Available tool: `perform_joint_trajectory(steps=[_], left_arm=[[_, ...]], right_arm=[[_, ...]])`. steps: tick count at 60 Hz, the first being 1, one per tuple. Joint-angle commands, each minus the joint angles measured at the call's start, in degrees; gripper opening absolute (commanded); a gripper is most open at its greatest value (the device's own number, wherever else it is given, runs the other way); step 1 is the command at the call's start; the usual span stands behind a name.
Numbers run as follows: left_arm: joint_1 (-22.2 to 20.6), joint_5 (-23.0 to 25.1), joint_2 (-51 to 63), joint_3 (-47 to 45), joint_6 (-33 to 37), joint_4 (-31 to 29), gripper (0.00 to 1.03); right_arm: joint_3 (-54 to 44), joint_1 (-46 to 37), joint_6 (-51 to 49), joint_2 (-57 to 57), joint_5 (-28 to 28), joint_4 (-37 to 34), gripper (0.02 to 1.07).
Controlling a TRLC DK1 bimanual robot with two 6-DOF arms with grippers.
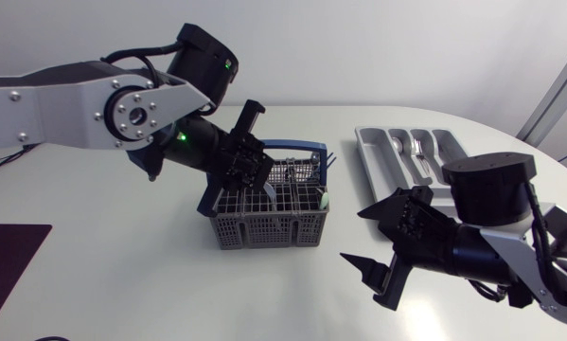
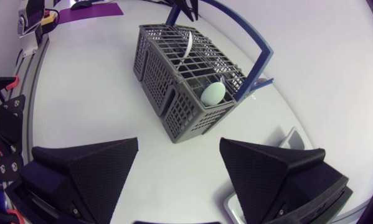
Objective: Unload the cutlery basket into the drawer organizer.
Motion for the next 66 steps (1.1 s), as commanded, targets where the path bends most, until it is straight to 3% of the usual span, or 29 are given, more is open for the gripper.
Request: perform_joint_trajectory(steps=[1,15,20,32,54,66], left_arm=[[0.15,-0.01,-2.25,-1.14,1.80,0.09,0.16],[0.15,-0.10,-2.16,-2.46,1.62,0.00,0.18],[-0.11,-0.27,-0.14,-2.28,1.62,-1.50,0.45],[-1.61,-2.91,2.94,-0.09,1.45,-2.20,0.66],[-1.25,-3.26,7.24,4.05,1.45,-2.99,0.65],[-1.25,-3.17,9.09,5.63,1.45,-2.90,0.37]], right_arm=[[-1.95,0.74,1.11,-0.71,0.81,0.38,0.97],[-2.13,2.06,1.73,-1.23,2.04,0.47,0.97],[-2.57,2.14,1.73,-1.32,2.30,0.56,0.97],[-3.98,2.14,1.55,-1.23,2.39,1.44,0.97],[-4.06,2.14,1.11,-1.15,2.30,2.23,0.97],[-3.98,2.14,1.02,-0.35,2.30,3.28,0.97]])
